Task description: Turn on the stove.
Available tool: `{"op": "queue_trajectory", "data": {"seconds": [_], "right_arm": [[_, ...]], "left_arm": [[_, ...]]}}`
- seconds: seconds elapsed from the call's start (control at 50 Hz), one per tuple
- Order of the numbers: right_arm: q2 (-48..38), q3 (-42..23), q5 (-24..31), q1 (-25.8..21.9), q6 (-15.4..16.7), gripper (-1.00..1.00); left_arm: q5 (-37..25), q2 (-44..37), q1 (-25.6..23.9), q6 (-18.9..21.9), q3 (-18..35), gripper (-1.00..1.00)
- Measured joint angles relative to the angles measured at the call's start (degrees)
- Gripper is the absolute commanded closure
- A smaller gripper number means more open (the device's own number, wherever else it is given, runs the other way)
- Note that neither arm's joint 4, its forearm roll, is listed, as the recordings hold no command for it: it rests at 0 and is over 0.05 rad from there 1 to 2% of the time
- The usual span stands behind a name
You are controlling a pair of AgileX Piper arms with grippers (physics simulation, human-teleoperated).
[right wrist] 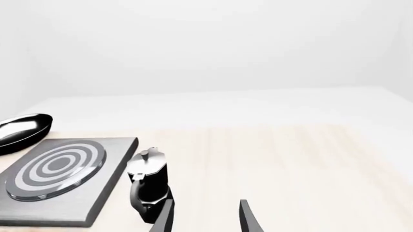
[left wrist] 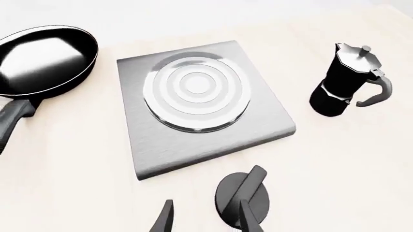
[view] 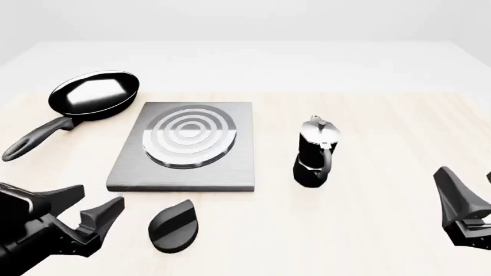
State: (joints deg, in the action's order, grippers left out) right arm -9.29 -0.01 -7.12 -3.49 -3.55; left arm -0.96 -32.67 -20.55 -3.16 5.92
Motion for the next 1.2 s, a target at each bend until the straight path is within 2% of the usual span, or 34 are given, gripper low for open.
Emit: {"op": "queue_trajectory", "data": {"seconds": [0.28, 0.7, 1.2], "right_arm": [[-0.1, 0.0, 0.0, 0.1, 0.4, -1.0], [-0.4, 0.0, -0.1, 0.0, 0.9, -1.0], [0.4, 0.0, 0.4, -0.3, 1.1, -1.0]], "left_arm": [[-2.0, 9.2, 2.1, 0.2, -4.3, -1.0], [-12.9, 24.7, 6.1, -0.7, -5.7, -1.0], [-19.2, 31.7, 10.9, 2.1, -4.5, -1.0]]}}
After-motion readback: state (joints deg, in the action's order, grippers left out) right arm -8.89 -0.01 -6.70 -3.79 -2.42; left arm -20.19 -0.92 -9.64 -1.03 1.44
